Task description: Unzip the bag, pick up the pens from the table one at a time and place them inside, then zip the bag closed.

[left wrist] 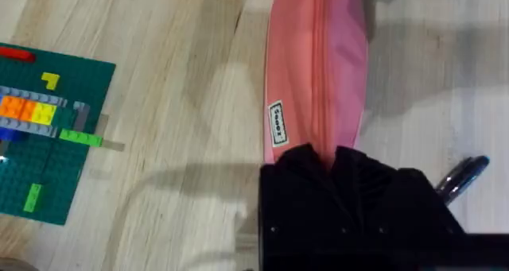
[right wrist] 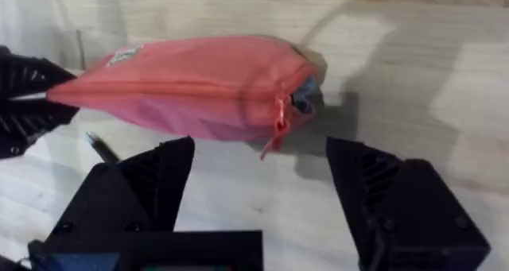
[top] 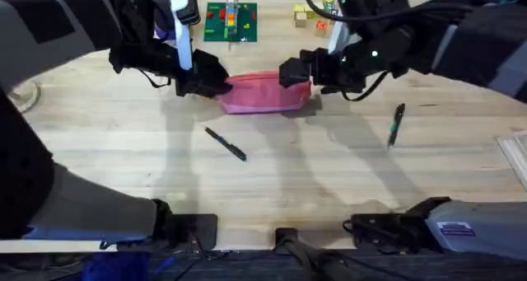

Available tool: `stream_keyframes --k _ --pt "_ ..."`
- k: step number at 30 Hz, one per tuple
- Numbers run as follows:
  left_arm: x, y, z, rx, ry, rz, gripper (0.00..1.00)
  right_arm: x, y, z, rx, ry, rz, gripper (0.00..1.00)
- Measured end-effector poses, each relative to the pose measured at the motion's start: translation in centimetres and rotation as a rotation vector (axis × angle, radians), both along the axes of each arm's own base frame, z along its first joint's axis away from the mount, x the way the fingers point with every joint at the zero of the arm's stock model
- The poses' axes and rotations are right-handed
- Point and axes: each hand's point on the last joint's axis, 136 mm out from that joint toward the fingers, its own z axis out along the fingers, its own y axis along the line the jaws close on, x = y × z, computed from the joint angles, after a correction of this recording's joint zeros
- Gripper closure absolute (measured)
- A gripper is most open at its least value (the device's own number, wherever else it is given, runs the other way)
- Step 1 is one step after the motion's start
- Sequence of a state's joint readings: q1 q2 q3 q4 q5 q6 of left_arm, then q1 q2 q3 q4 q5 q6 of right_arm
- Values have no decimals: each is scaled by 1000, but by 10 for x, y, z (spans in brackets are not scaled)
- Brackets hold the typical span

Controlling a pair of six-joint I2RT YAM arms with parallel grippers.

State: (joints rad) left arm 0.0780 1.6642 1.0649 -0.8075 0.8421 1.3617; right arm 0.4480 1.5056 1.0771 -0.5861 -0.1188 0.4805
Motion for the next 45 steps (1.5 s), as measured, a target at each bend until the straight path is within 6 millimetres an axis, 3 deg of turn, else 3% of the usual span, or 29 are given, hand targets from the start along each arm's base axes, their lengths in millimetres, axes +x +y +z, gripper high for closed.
stream_keyframes --k 5,14,20,25,37,45 --pt "0 0 0 0 -1 0 958 13 6 -5 15 -27 -4 30" --pt "0 0 0 0 -1 0 959 10 5 -17 7 24 -33 425" --pt "0 0 0 0 -1 0 959 10 4 -17 7 25 -40 577" --pt "1 0 0 1 -4 0 958 11 -1 -18 -17 20 -57 945" --pt "1 0 0 1 -5 1 958 11 -1 -14 -25 -1 -29 969" --pt "1 2 0 4 -5 4 958 11 -1 30 -2 -120 20 970"
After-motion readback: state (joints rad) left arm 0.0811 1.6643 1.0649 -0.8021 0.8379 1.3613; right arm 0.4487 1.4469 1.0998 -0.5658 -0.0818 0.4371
